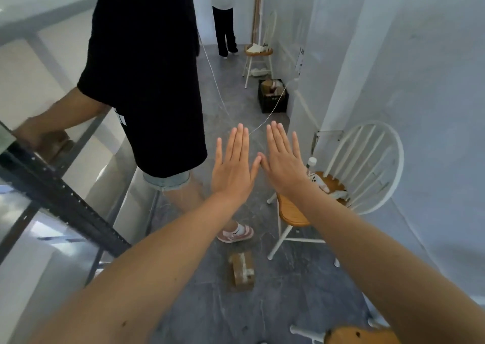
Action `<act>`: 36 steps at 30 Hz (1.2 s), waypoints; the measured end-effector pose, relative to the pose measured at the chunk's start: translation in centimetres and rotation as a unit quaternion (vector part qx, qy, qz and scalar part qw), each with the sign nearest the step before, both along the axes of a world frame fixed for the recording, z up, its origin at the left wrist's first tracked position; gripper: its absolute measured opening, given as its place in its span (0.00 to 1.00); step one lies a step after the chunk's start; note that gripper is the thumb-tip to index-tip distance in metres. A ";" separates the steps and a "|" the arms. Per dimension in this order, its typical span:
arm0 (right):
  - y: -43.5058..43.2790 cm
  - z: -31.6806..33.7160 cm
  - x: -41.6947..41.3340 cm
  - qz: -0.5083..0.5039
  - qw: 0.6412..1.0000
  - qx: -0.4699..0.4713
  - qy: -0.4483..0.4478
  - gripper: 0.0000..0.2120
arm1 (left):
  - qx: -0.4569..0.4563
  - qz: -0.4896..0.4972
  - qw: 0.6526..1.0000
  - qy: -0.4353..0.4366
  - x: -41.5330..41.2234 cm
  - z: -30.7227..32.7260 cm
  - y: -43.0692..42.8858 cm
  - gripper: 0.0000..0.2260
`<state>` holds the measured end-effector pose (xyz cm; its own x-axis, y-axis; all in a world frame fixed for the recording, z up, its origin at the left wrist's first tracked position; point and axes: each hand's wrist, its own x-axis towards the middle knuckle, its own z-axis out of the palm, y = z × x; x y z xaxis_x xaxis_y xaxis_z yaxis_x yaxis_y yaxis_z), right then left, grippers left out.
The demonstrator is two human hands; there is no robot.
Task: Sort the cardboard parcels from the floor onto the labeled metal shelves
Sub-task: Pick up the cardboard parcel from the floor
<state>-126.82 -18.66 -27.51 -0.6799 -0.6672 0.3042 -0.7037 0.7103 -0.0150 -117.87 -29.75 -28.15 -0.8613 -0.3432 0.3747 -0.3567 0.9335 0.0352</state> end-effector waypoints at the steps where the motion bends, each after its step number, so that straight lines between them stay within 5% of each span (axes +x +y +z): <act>1: -0.1 -0.5 -0.8 0.002 1.000 0.000 -0.009 0.31 | 0.002 0.005 1.000 -0.007 -0.8 -0.4 0.0 0.31; 17: -2.7 -15.6 -5.6 0.019 0.986 0.047 -0.157 0.30 | 0.091 0.032 0.989 -0.112 -6.0 -15.7 -2.0 0.33; 36: -2.2 -55.1 -0.9 -0.049 0.921 0.183 -0.342 0.29 | 0.148 0.007 0.950 -0.277 -2.0 -56.2 -0.6 0.30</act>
<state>-127.74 -20.88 -82.64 -0.6912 -0.5657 -0.4497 -0.5515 0.8151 -0.1777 -119.83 -30.31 -84.31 -0.8931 -0.3751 -0.2481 -0.4086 0.9073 0.0990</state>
